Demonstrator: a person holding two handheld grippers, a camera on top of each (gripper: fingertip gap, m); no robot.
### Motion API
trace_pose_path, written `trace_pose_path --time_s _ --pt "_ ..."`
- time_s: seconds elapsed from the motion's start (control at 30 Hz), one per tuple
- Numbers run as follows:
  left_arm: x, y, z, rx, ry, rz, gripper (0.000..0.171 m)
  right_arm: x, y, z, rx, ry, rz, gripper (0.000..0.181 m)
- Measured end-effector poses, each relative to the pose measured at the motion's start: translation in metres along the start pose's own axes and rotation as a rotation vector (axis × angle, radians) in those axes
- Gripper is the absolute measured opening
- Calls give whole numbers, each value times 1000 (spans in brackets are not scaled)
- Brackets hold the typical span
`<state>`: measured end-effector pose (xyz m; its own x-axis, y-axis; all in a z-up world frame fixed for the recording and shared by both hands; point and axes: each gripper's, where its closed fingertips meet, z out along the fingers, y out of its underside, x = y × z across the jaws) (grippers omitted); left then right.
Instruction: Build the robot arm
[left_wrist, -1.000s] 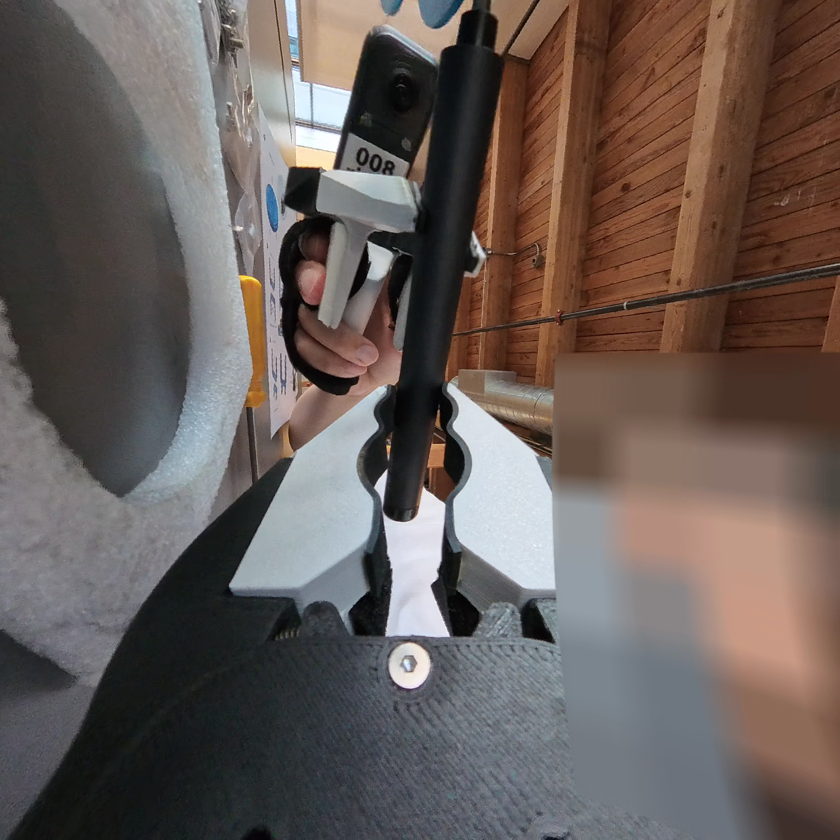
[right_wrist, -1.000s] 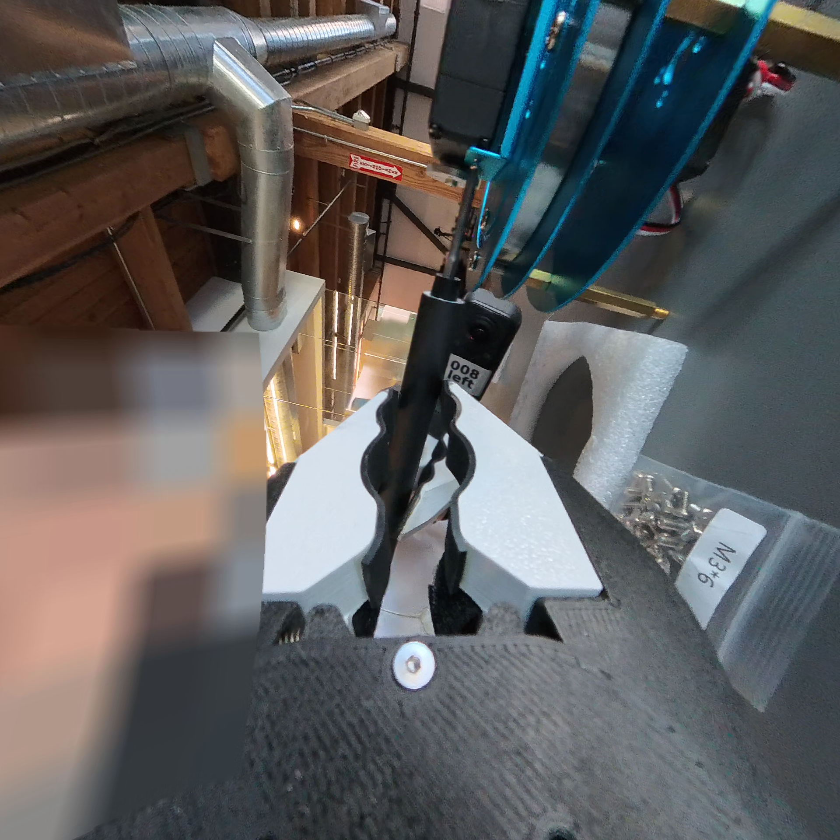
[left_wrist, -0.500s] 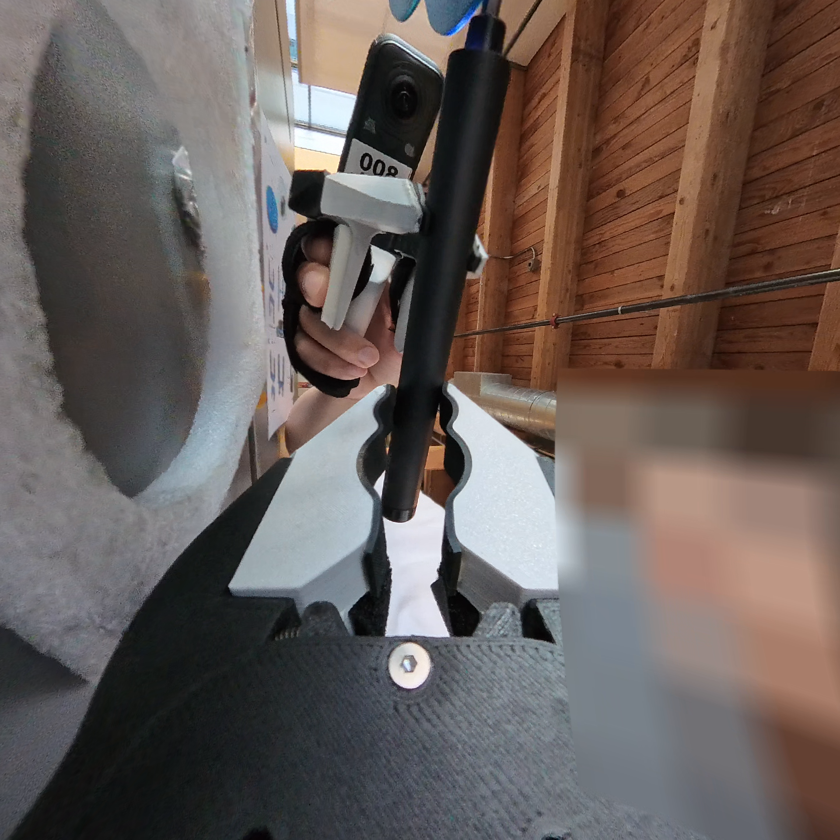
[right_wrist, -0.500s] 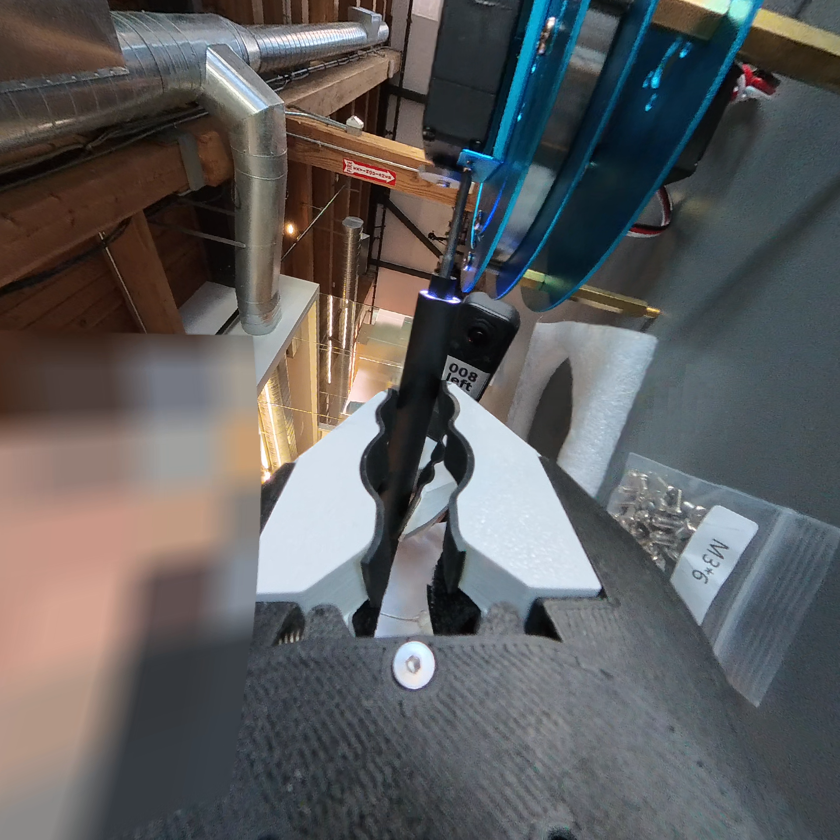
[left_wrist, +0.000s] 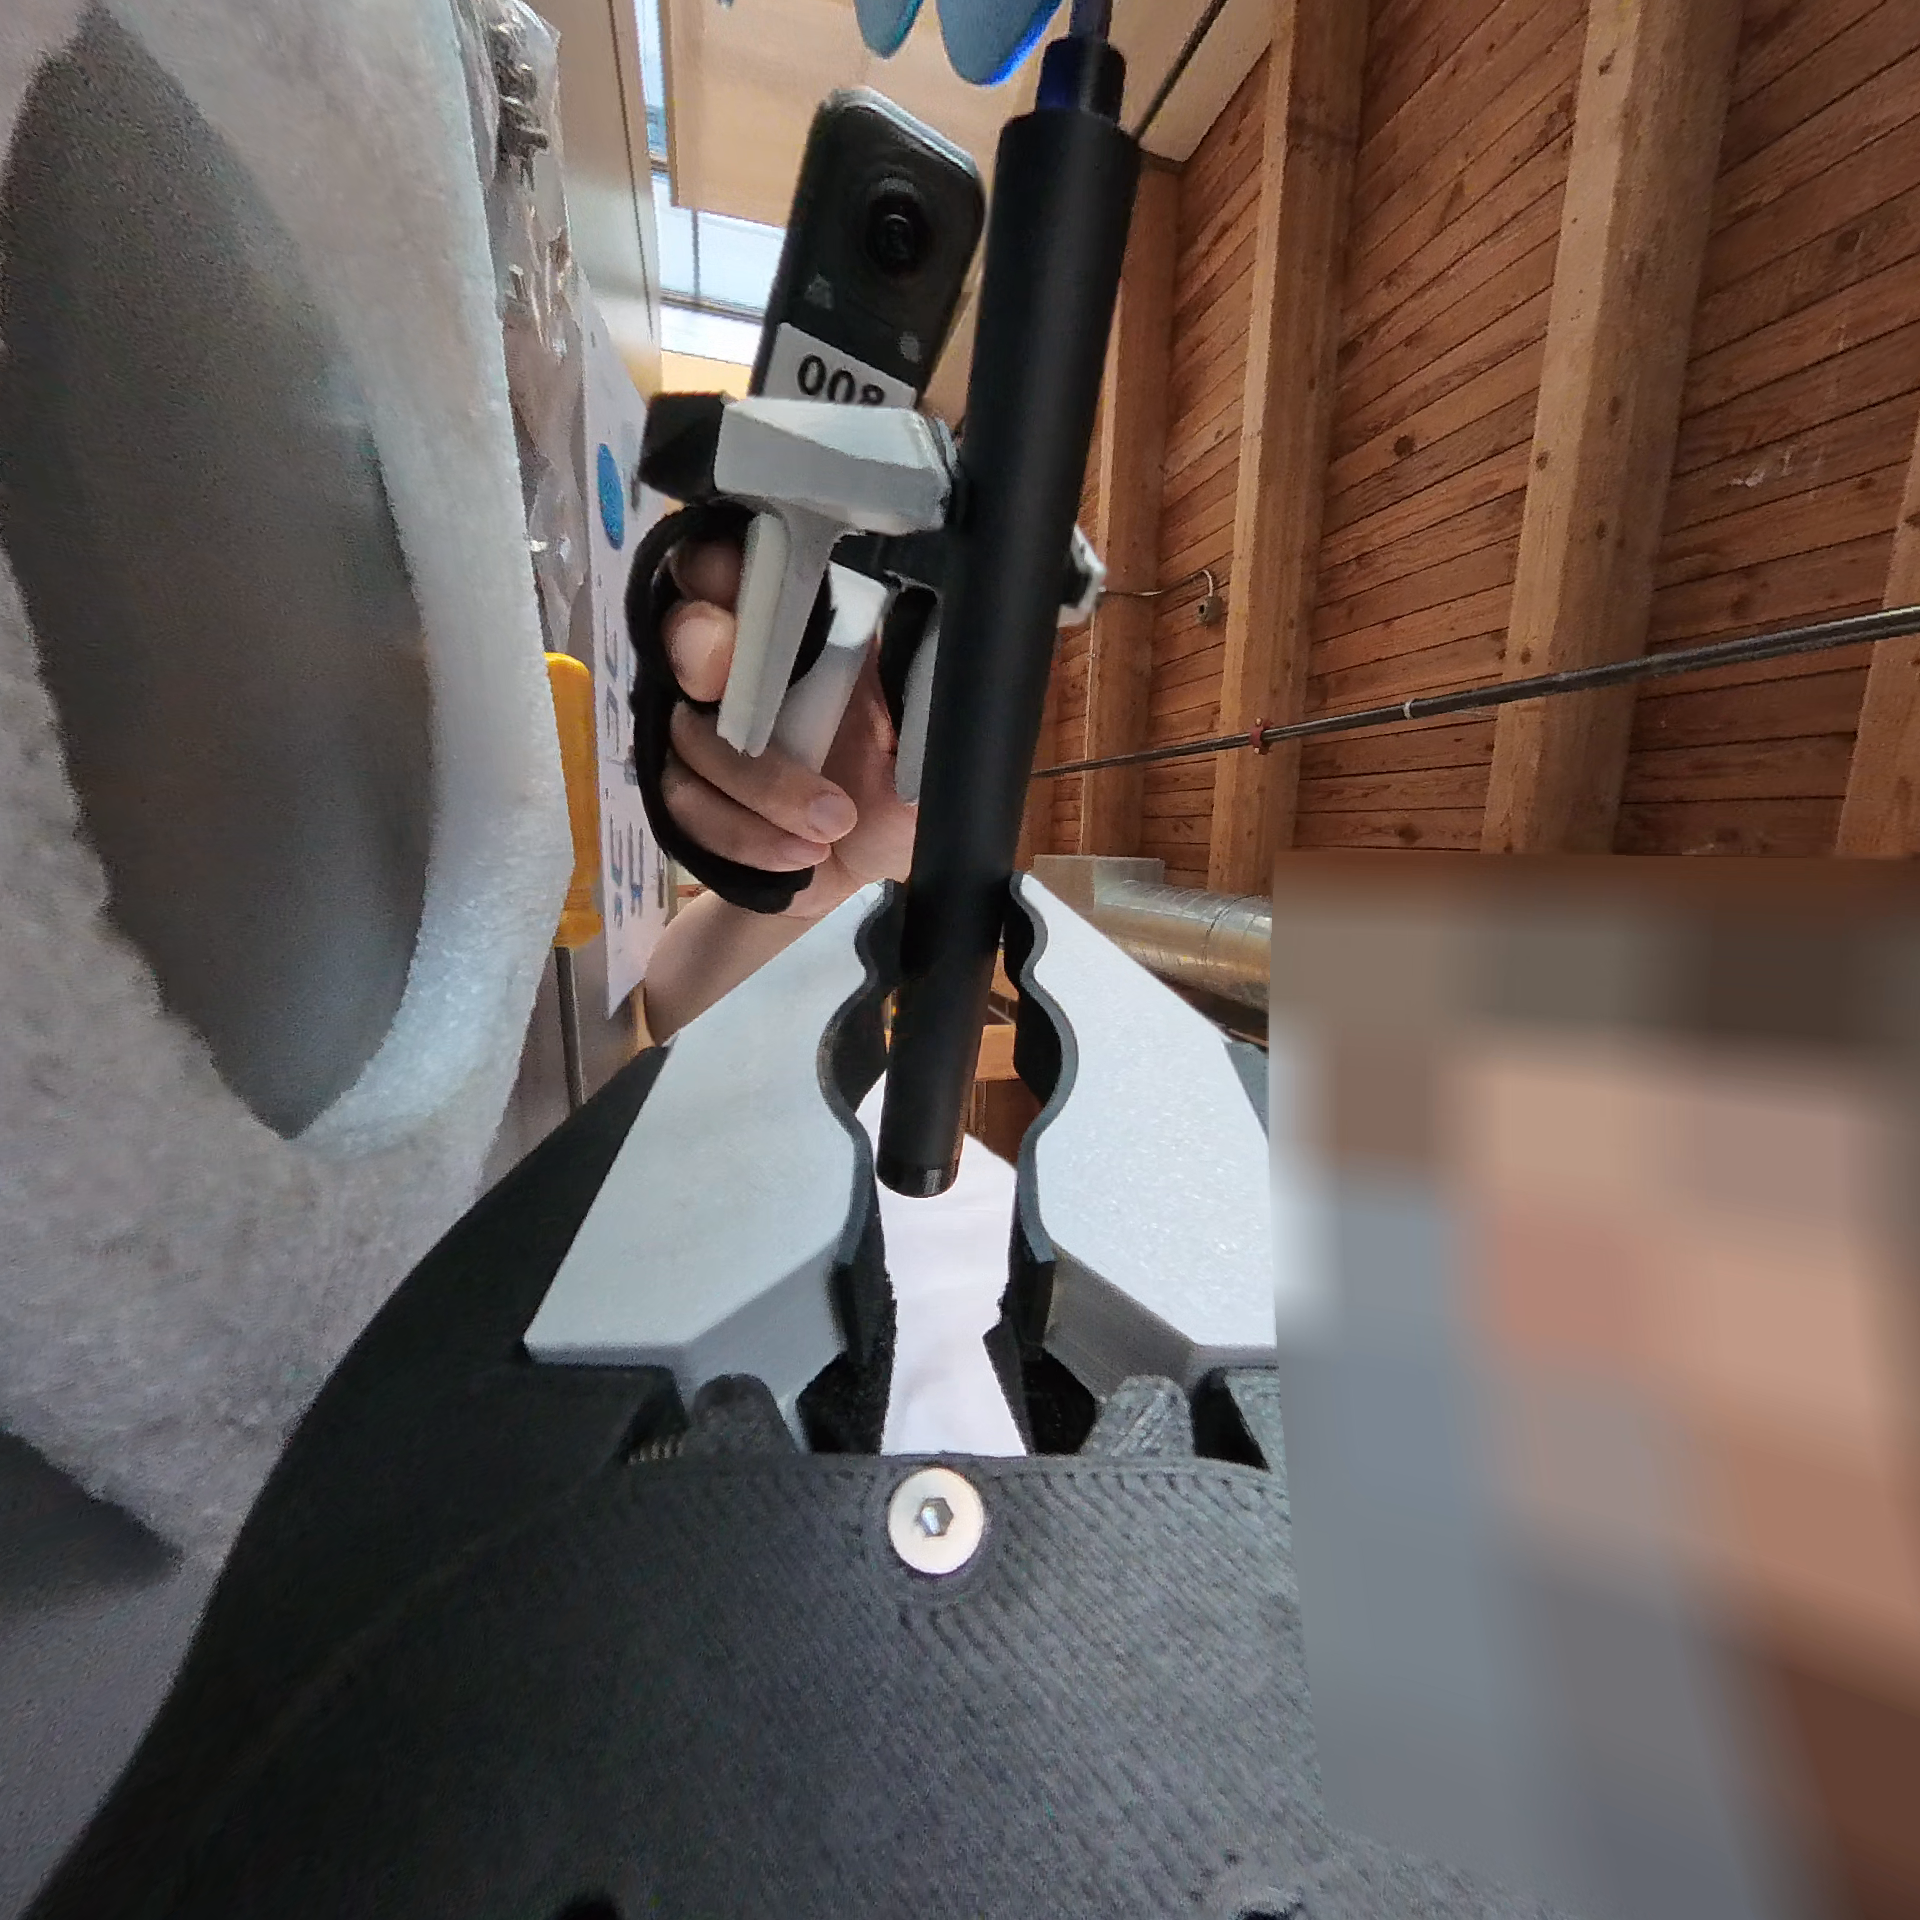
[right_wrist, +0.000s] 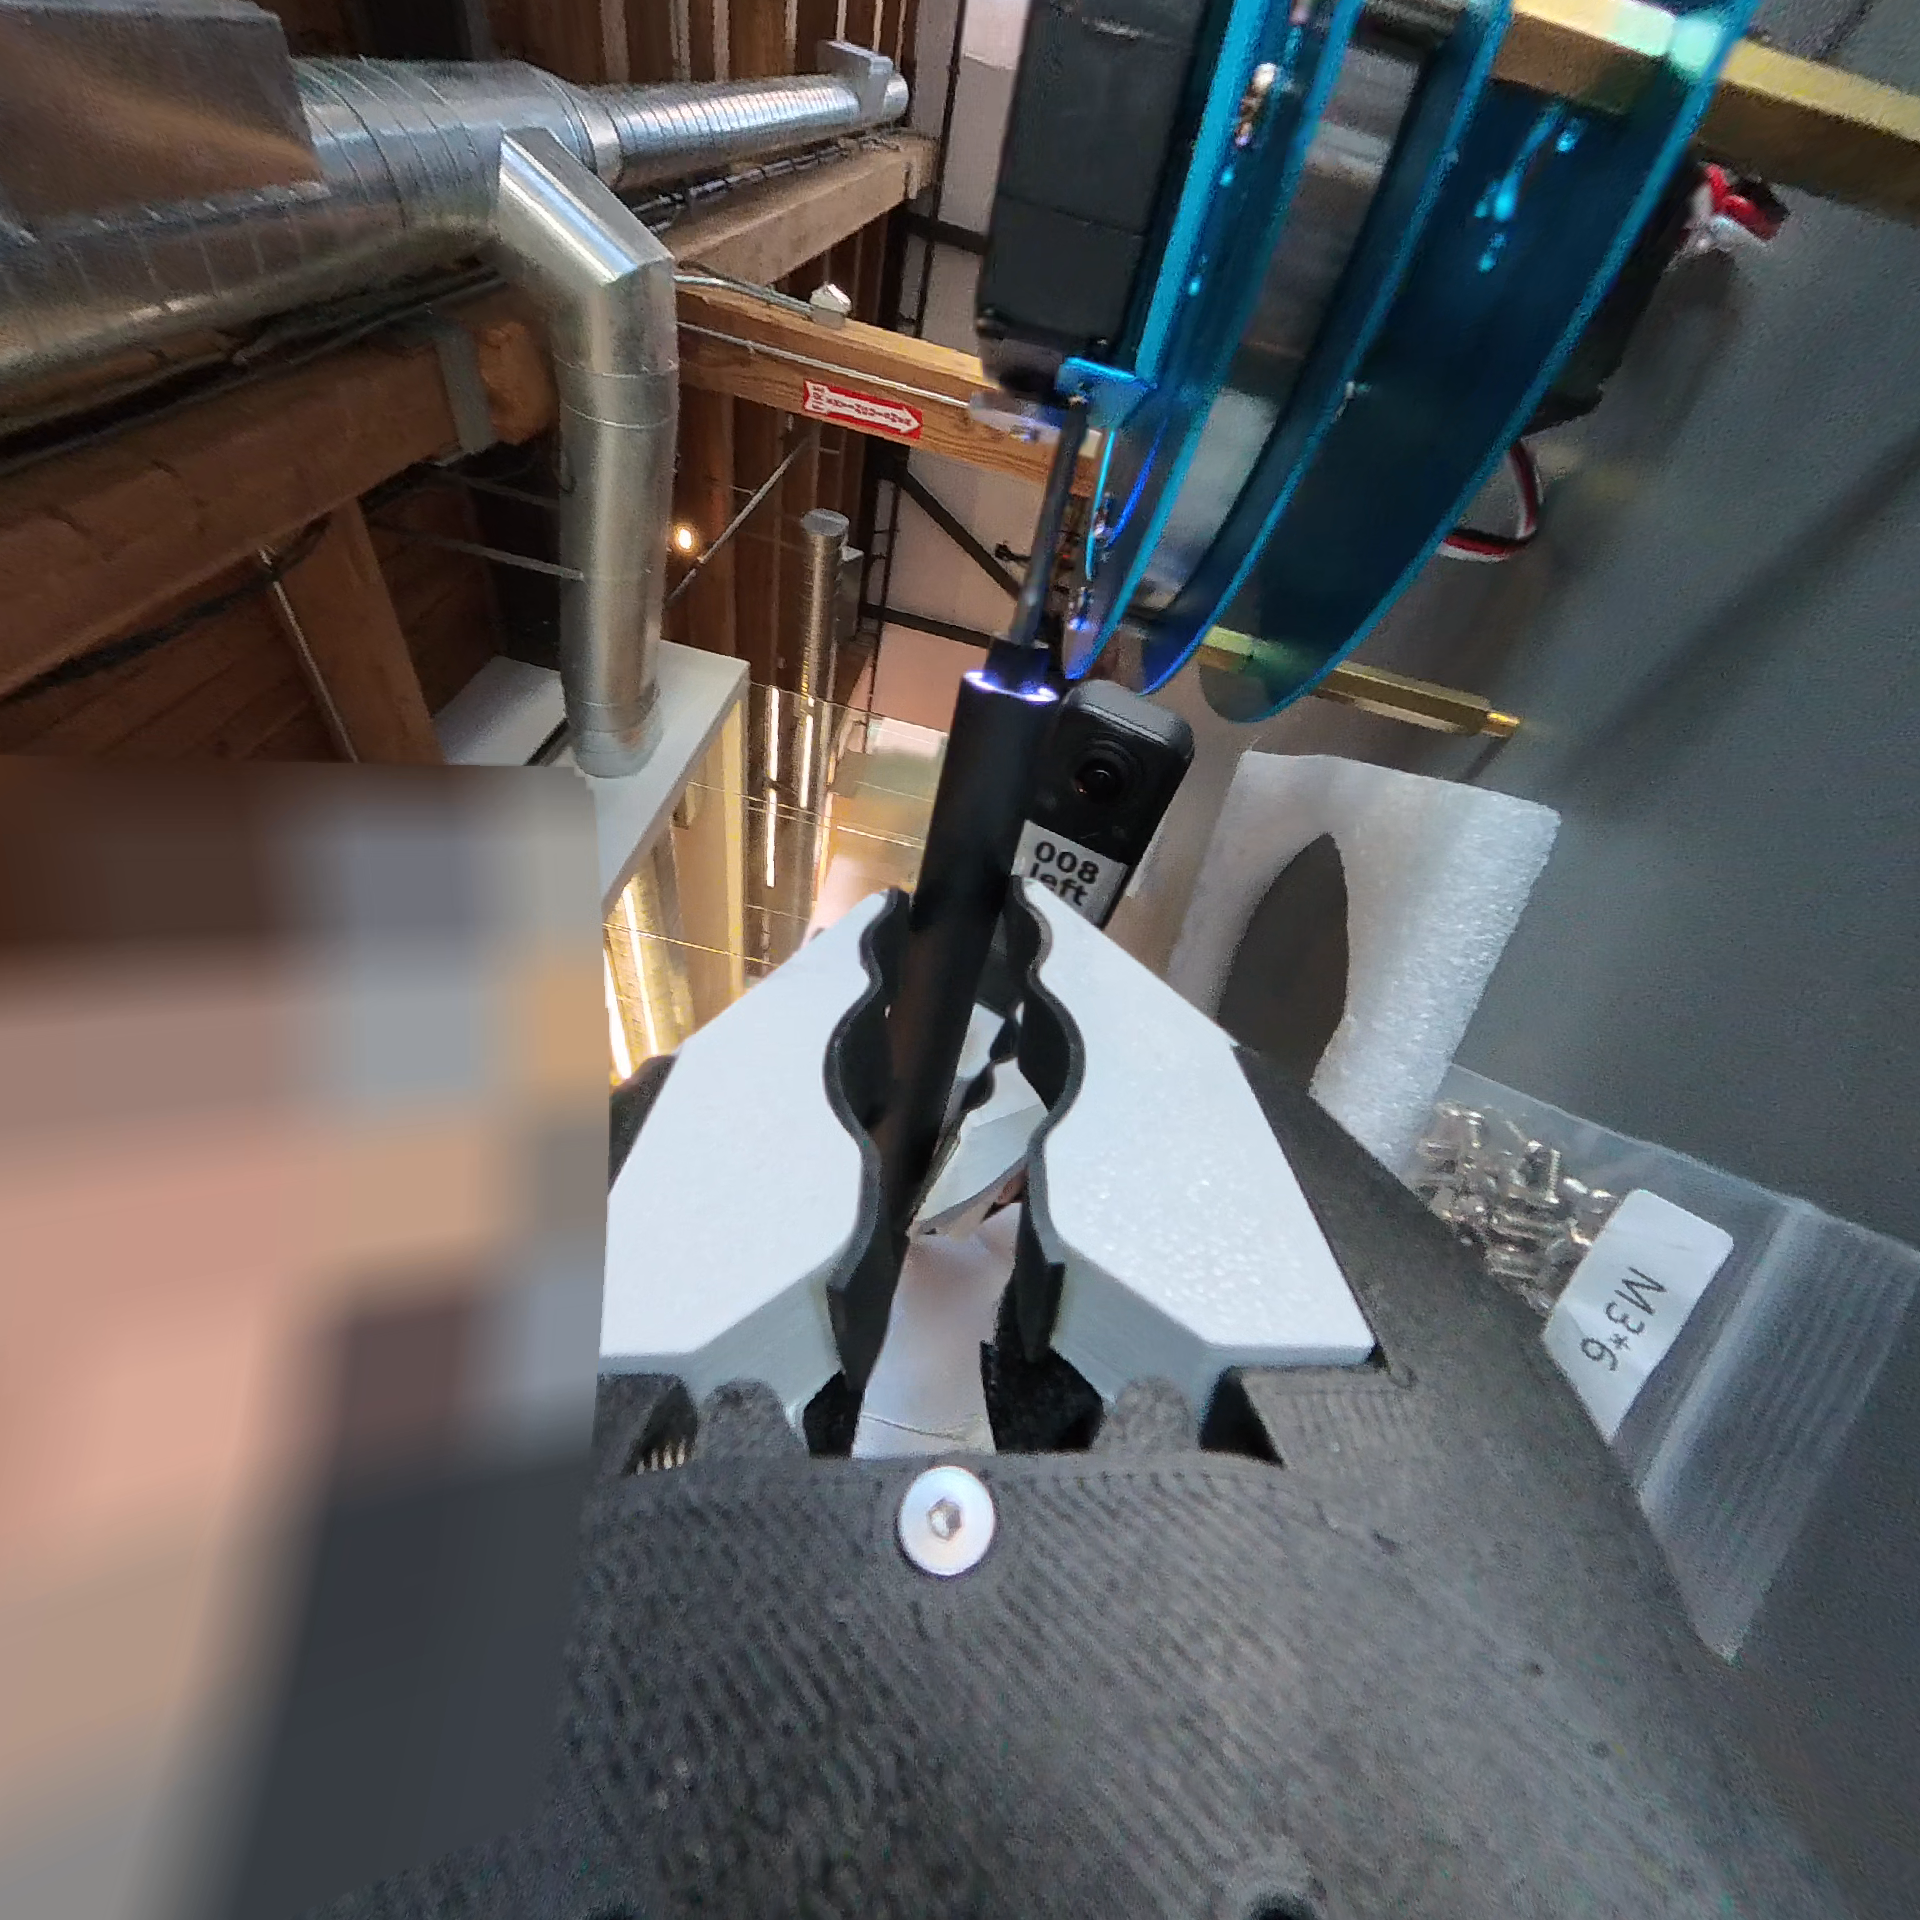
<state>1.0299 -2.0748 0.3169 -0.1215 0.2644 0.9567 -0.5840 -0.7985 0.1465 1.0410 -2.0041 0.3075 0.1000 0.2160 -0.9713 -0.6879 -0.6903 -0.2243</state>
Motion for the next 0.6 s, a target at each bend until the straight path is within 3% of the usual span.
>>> trace_pose_path --time_s 0.6 --pt "-1 -1 1 6 2 -7 18 2 -1 -1 -22 62 -73 17"
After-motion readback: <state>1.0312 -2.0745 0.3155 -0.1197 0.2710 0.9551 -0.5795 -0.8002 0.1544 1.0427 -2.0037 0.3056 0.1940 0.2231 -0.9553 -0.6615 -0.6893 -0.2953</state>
